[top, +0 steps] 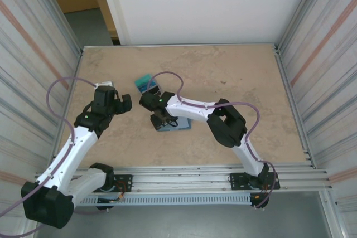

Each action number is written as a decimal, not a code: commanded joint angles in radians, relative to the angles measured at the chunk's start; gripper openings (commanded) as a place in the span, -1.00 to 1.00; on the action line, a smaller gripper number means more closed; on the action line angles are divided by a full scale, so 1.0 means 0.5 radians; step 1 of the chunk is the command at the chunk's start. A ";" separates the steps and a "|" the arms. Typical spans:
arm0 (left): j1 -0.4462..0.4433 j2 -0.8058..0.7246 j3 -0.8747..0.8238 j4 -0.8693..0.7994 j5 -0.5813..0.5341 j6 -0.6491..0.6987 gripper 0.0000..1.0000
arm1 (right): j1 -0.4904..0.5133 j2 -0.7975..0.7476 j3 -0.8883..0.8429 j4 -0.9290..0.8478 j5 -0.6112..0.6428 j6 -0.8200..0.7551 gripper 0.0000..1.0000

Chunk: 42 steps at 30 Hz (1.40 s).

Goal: Take the credit cards out of the card holder

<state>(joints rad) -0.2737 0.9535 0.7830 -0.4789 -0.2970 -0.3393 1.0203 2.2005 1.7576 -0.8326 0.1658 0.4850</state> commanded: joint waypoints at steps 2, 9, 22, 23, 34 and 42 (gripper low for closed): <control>0.020 -0.026 -0.017 -0.014 0.010 -0.022 0.97 | -0.001 0.042 -0.046 -0.047 -0.032 -0.008 0.21; 0.022 -0.026 -0.022 -0.015 0.040 -0.025 0.97 | 0.003 0.034 -0.125 -0.038 -0.040 0.004 0.16; 0.025 -0.071 -0.001 -0.036 0.124 -0.021 0.97 | 0.025 -0.280 -0.421 0.038 -0.049 0.075 -0.03; 0.025 -0.083 0.000 -0.040 0.122 -0.021 0.97 | 0.024 -0.305 -0.430 0.044 -0.046 0.082 -0.04; 0.025 -0.108 0.029 -0.051 0.157 -0.011 0.97 | -0.046 -0.367 -0.437 -0.025 0.193 0.109 -0.13; 0.025 -0.116 0.048 -0.044 0.169 -0.015 0.97 | -0.067 -0.406 -0.426 -0.099 0.337 0.106 -0.08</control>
<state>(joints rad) -0.2707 0.9146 0.7830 -0.4976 -0.2245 -0.3416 0.9894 2.0464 1.5471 -0.8402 0.2794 0.5156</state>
